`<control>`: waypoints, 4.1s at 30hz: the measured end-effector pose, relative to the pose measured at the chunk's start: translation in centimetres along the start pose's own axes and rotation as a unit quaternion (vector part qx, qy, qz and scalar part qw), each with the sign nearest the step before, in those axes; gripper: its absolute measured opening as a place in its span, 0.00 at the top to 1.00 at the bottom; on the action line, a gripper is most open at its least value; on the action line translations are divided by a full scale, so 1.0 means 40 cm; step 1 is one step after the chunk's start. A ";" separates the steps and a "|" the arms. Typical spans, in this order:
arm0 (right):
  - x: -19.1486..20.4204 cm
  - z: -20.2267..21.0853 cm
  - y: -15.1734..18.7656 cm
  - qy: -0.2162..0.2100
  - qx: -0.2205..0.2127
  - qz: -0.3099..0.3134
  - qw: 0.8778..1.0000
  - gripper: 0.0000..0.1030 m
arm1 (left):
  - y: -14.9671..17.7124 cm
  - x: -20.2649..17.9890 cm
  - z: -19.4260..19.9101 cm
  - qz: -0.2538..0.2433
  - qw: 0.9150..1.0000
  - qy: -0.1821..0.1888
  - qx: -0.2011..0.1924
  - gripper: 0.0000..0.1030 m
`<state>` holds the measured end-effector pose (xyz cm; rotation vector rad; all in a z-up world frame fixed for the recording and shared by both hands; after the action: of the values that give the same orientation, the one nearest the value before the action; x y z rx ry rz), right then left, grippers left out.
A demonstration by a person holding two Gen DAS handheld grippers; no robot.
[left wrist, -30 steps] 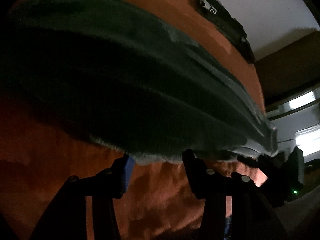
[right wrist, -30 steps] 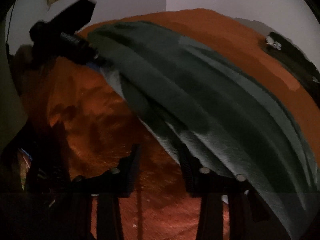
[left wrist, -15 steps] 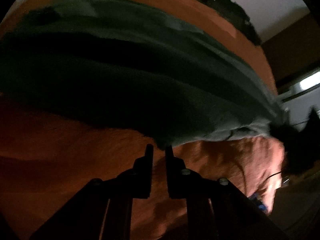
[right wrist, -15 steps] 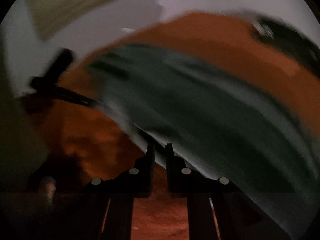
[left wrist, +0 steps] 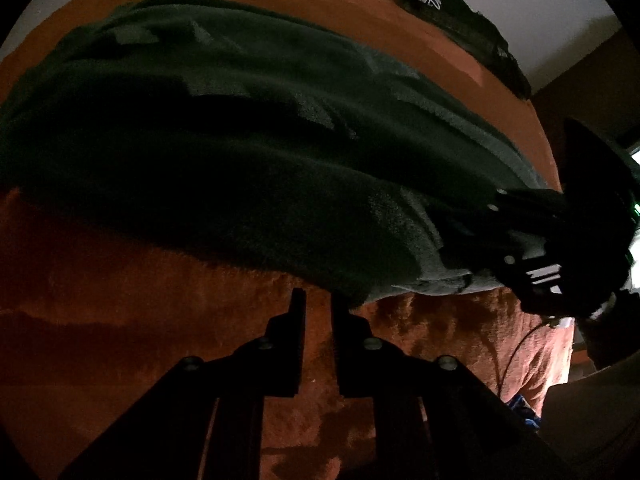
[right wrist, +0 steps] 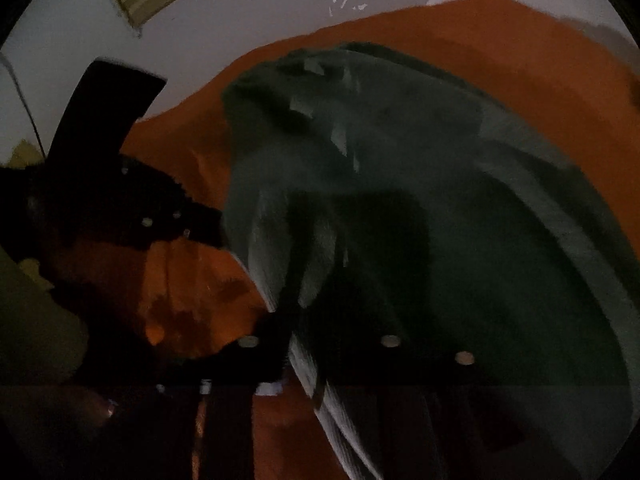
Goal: Fold clothes
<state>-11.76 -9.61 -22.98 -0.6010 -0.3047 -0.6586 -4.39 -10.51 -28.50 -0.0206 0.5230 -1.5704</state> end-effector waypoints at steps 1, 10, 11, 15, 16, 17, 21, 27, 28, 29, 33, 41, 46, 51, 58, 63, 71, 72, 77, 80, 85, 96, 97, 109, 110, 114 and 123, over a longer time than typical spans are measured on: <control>-0.001 -0.001 -0.005 -0.009 0.002 -0.009 1.000 0.65 | -0.006 -0.003 0.007 0.002 1.000 0.003 -0.007 0.87; -0.007 -0.007 -0.039 -0.018 0.005 -0.034 0.999 0.54 | -0.023 0.000 0.030 0.021 0.999 0.025 -0.034 0.84; -0.005 -0.020 -0.031 -0.002 0.015 -0.021 1.000 0.72 | -0.021 -0.002 0.029 0.024 0.999 0.032 -0.034 0.84; 0.000 0.040 -0.058 0.007 -0.039 -0.024 0.999 0.93 | -0.017 -0.012 0.028 0.008 0.999 0.033 -0.029 0.84; 0.000 0.067 -0.069 0.003 -0.053 -0.032 0.998 0.93 | -0.021 -0.014 0.026 0.008 0.999 0.037 -0.030 0.83; 0.000 0.092 -0.078 -0.002 -0.060 -0.040 0.997 0.93 | -0.026 -0.017 0.023 0.008 0.999 0.041 -0.031 0.83; 0.007 0.172 -0.113 -0.009 -0.080 -0.053 0.995 0.93 | -0.069 -0.047 0.014 0.016 0.996 0.075 -0.043 0.83; 0.038 0.214 -0.117 0.001 -0.099 -0.037 0.994 0.94 | -0.139 -0.092 -0.001 0.009 0.993 0.092 -0.068 0.82; 0.041 0.209 -0.114 0.003 -0.096 -0.034 0.995 0.94 | -0.152 -0.098 -0.007 0.017 0.992 0.103 -0.071 0.80; 0.041 0.209 -0.108 0.005 -0.093 -0.032 0.995 0.95 | -0.164 -0.099 -0.015 0.025 0.991 0.110 -0.075 0.79; 0.038 0.209 -0.090 0.011 -0.087 -0.030 0.996 0.97 | -0.183 -0.066 -0.079 0.048 0.993 0.083 -0.068 0.74; -0.095 0.184 -0.097 0.023 -0.028 -0.066 0.997 0.51 | -0.122 -0.019 -0.073 0.080 0.991 0.094 -0.053 0.70; -0.070 0.084 -0.074 -0.017 0.050 -0.047 0.997 0.56 | -0.112 -0.033 -0.081 0.087 0.989 0.107 -0.053 0.70; -0.038 0.133 -0.085 0.030 -0.015 0.007 0.999 0.94 | -0.110 -0.028 -0.086 0.092 0.989 0.104 -0.051 0.70; 0.056 0.218 -0.047 0.075 -0.079 0.075 0.991 0.95 | -0.159 -0.004 -0.124 0.167 0.978 0.108 -0.069 0.70; -0.016 0.184 0.009 0.077 -0.052 0.033 0.995 0.90 | -0.142 0.017 -0.126 0.203 0.966 0.136 -0.078 0.70; -0.022 0.136 0.084 0.092 -0.029 0.074 0.993 0.88 | -0.055 0.130 -0.065 0.240 0.960 0.129 -0.069 0.70; -0.012 0.143 0.085 0.095 -0.035 0.083 0.991 0.85 | -0.047 0.163 -0.042 0.243 0.960 0.118 -0.072 0.70; 0.027 0.172 0.087 0.120 -0.052 0.144 0.981 0.85 | -0.030 0.305 0.079 0.247 0.960 0.090 -0.095 0.54; 0.027 0.147 0.106 0.154 -0.039 0.183 0.970 0.85 | -0.066 0.376 0.099 0.260 0.956 0.076 -0.112 0.47; 0.003 0.107 0.125 0.236 -0.026 0.250 0.939 0.94 | -0.106 0.491 0.047 0.310 0.943 0.043 -0.112 0.79; -0.028 0.222 0.091 0.215 -0.056 0.178 0.959 0.90 | -0.010 0.530 0.129 0.296 0.938 0.101 -0.151 0.73; -0.043 0.245 0.093 0.212 -0.061 0.160 0.962 0.90 | -0.012 0.535 0.152 0.290 0.940 0.091 -0.157 0.68; -0.373 0.632 0.323 0.201 -0.202 -0.248 0.926 0.90 | -0.100 0.653 0.054 0.325 0.941 0.004 -0.090 0.70; -0.410 0.657 0.367 0.209 -0.205 -0.281 0.914 0.90 | -0.099 0.656 0.051 0.324 0.941 0.013 -0.093 0.70; -0.527 0.686 0.555 0.244 -0.174 -0.382 0.874 0.90 | -0.082 0.622 0.078 0.249 0.965 -0.023 -0.078 0.67; -0.661 0.951 0.873 0.269 -0.250 -0.554 0.748 0.91 | -0.213 0.270 0.320 0.107 0.982 -0.095 -0.120 0.62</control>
<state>-11.98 48.29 -19.49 -0.6711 0.1198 -2.0821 -9.11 -24.99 -17.48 -0.2865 0.5423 -1.2735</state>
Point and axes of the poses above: each gripper's, at about its wrist camera, not at the fingertips, and z roughly against the way its jaws point, x to its left, y to its underside, the point moved 10 cm from there along -z, roughly the way its jaws point, and after that the axes turned 11 degrees about -z, right-handed, at the moved point
